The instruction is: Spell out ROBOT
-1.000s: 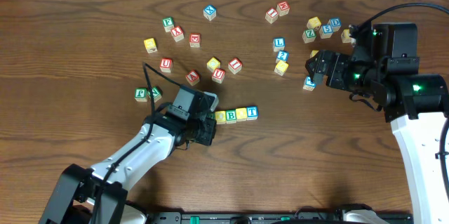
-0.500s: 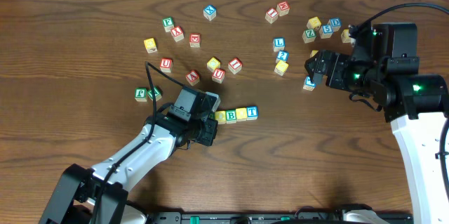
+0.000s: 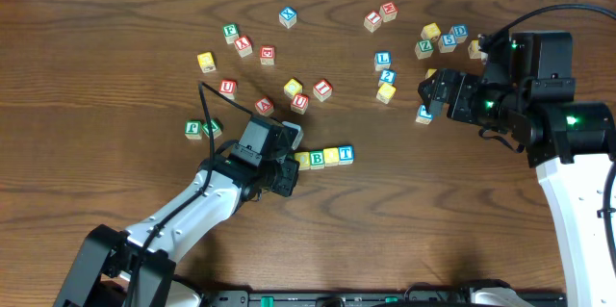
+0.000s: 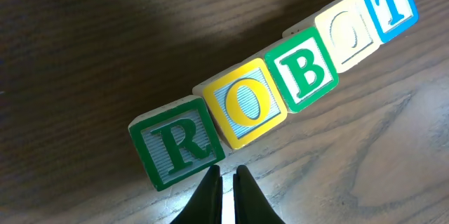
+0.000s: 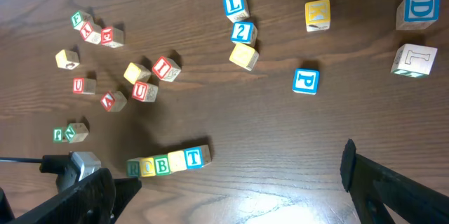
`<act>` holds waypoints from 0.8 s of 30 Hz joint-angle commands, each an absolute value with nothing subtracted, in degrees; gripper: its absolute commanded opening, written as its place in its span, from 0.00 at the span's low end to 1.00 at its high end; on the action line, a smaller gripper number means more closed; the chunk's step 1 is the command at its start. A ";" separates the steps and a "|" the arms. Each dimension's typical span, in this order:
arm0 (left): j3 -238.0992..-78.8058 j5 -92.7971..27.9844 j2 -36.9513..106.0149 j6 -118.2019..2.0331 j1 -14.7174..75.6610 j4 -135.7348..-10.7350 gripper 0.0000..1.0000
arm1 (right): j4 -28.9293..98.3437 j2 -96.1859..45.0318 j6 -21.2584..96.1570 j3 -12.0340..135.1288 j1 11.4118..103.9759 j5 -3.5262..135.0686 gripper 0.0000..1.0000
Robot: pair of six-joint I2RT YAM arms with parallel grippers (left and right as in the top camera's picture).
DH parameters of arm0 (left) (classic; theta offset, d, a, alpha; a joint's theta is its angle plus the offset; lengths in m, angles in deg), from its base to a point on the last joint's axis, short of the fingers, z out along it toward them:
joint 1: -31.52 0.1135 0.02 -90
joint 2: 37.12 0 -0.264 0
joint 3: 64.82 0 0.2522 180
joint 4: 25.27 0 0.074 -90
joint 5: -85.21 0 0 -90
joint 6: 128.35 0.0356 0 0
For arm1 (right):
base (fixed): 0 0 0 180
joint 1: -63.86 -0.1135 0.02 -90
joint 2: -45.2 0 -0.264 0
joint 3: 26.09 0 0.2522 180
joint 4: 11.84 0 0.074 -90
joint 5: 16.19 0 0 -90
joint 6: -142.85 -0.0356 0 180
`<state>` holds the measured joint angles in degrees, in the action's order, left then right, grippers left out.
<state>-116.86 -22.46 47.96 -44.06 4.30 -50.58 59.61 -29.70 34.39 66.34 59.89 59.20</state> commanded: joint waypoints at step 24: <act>-116.68 -31.38 41.89 -41.77 4.17 -49.16 0.08 | 59.57 -29.48 34.72 66.24 60.02 58.85 0.99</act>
